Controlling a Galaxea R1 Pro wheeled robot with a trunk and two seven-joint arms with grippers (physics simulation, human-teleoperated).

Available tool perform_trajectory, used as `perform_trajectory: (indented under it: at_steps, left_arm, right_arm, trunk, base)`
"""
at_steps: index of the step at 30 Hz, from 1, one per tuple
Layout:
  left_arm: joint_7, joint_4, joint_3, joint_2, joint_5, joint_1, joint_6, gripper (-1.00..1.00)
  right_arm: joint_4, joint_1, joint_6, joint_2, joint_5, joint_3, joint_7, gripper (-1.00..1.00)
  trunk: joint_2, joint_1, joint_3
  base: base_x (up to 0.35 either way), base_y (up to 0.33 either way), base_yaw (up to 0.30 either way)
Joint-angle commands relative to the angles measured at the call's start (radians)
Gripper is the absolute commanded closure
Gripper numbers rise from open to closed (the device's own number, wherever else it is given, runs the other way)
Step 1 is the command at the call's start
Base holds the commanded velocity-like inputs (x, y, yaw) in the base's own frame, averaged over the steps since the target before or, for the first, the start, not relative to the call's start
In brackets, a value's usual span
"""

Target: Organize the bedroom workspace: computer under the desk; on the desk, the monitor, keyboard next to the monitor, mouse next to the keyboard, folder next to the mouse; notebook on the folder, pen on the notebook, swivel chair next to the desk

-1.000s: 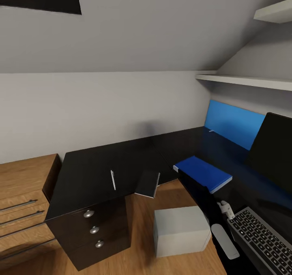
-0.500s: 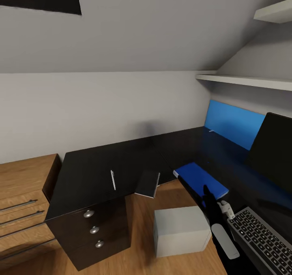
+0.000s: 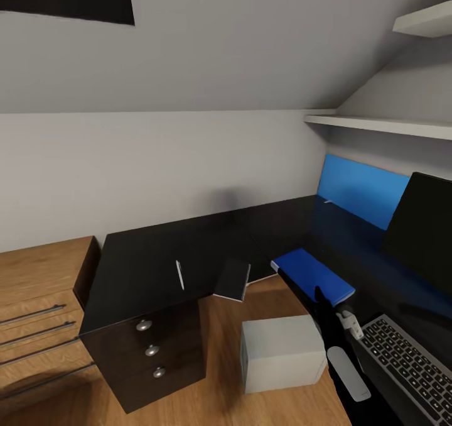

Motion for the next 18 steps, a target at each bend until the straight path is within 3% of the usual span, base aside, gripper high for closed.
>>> perform_trajectory:
  at_steps: [1,9,18]
  left_arm:
    - [0.010,-0.001,0.000,-0.001,-0.011,0.000,-0.002,-1.00]
    - [0.010,-0.002,0.000,-0.001,-0.011,0.000,-0.002,-1.00]
    - [0.011,-0.002,0.000,-0.001,-0.011,0.000,-0.002,-1.00]
  right_arm:
    - [0.001,-0.001,-0.003,0.000,-0.010,0.001,0.006,-1.00]
    - [0.001,-0.001,-0.003,0.000,-0.010,0.010,0.007,-1.00]
    - [0.002,-0.001,-0.004,0.001,0.015,0.058,0.007,-1.00]
  trunk:
    - [-0.001,0.000,-0.001]
    - [-0.001,0.000,-0.001]
    - [-0.001,0.000,-0.001]
  base:
    - [-0.008,0.006,0.000]
    - [-0.003,0.002,0.000]
    - [0.000,0.000,0.000]
